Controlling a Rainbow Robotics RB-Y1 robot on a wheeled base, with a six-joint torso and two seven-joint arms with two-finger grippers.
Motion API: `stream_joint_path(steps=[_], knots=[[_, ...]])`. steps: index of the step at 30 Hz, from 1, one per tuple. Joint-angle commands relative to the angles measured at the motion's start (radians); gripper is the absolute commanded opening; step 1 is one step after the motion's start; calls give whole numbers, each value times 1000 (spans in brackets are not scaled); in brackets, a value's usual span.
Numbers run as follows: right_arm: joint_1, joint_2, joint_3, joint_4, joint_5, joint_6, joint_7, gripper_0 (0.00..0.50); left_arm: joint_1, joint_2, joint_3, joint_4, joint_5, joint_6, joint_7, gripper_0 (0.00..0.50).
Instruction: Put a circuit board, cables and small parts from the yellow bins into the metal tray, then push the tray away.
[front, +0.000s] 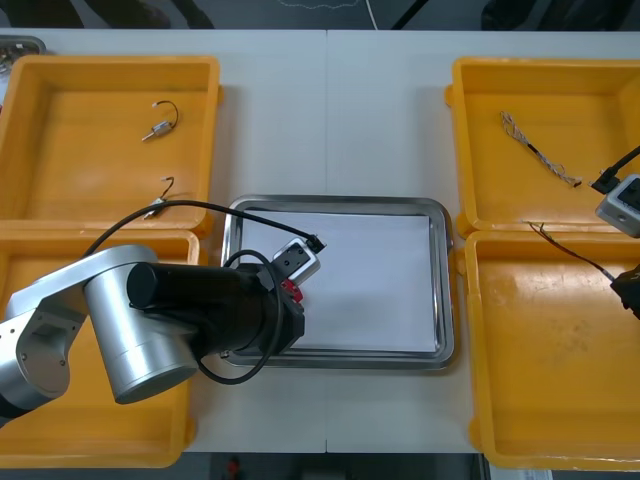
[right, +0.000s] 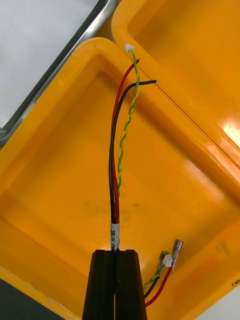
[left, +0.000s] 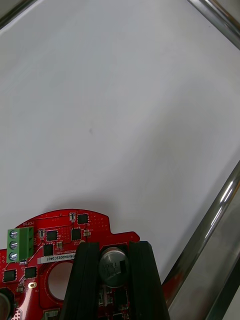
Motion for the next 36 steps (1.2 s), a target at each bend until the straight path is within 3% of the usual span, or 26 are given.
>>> stream_joint_path(steps=[1, 9, 11, 12, 13, 14, 15, 16, 31, 36], knots=[[-15, -27, 14, -28, -3, 3, -49, 0, -31, -14, -17, -2, -11, -15, 0, 1], [-15, -27, 14, -28, -3, 3, -49, 0, -29, -17, -22, 6, -9, -14, 19, 3], [-15, -27, 16, -28, -5, 3, -49, 0, -28, -19, -22, 6, -8, -14, 25, 45], [-13, -27, 14, -28, -5, 3, -49, 0, -26, -23, -22, 7, -8, -14, 31, 114], [-13, -29, 14, -28, -5, 3, -49, 0, -26, -26, -22, 6, -8, -14, 34, 230], [-13, -27, 14, -28, -8, 3, -49, 0, -26, -28, -22, 6, -8, -14, 42, 404], [-13, -27, 14, -28, -8, 3, -49, 0, -26, -28, -22, 6, -8, -14, 42, 404], [-13, -27, 14, -28, -11, 3, -49, 0, -26, -31, -22, 7, -9, -14, 49, 489], [-21, -27, 16, -28, -26, 3, -46, 0, -26, -77, 50, -8, -12, -12, 114, 500], [-53, -29, 34, -28, -65, 3, -49, 0, -26, -103, 142, -59, -9, 107, 134, 500]])
